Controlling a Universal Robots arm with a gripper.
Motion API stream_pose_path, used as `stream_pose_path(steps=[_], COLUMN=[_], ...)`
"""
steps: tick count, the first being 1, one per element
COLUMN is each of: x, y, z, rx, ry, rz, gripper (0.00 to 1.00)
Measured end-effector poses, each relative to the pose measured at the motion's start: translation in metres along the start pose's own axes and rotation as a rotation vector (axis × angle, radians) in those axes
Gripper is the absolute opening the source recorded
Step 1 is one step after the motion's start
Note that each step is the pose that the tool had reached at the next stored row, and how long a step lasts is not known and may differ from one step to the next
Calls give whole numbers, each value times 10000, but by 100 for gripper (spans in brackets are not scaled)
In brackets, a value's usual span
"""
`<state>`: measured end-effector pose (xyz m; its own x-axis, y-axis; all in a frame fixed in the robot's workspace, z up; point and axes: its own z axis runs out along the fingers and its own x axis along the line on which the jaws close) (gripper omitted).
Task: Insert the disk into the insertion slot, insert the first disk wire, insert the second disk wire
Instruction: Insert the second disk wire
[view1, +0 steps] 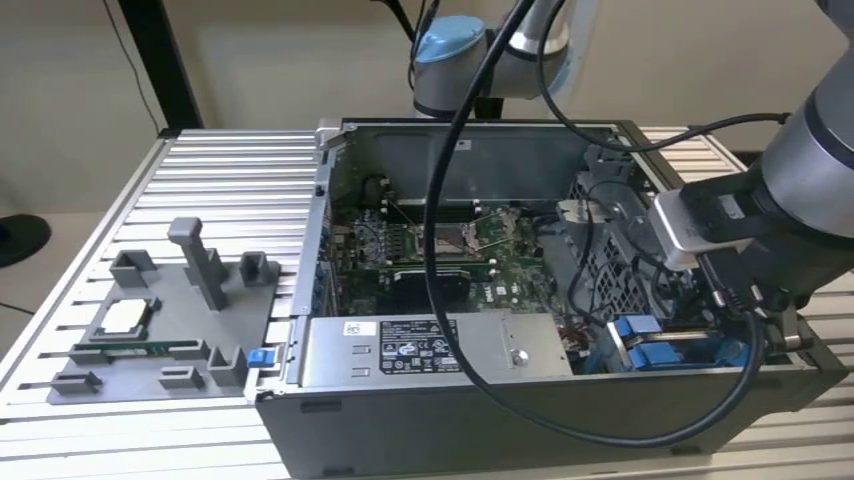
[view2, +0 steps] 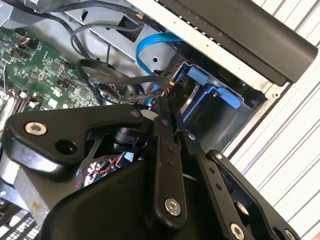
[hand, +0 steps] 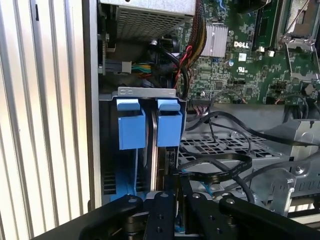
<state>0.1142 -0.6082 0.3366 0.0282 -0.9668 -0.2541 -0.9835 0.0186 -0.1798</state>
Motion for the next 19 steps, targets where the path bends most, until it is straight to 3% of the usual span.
stream_pose_path(steps=[8, 17, 18, 19], x=[7, 26, 24, 24], y=[-6, 12, 10, 8], z=[27, 123, 119, 114], rx=[1, 31, 30, 26], ry=[-34, -12, -26, -58], rz=[-87, -150, -149, -144], gripper=[0, 0, 100, 100])
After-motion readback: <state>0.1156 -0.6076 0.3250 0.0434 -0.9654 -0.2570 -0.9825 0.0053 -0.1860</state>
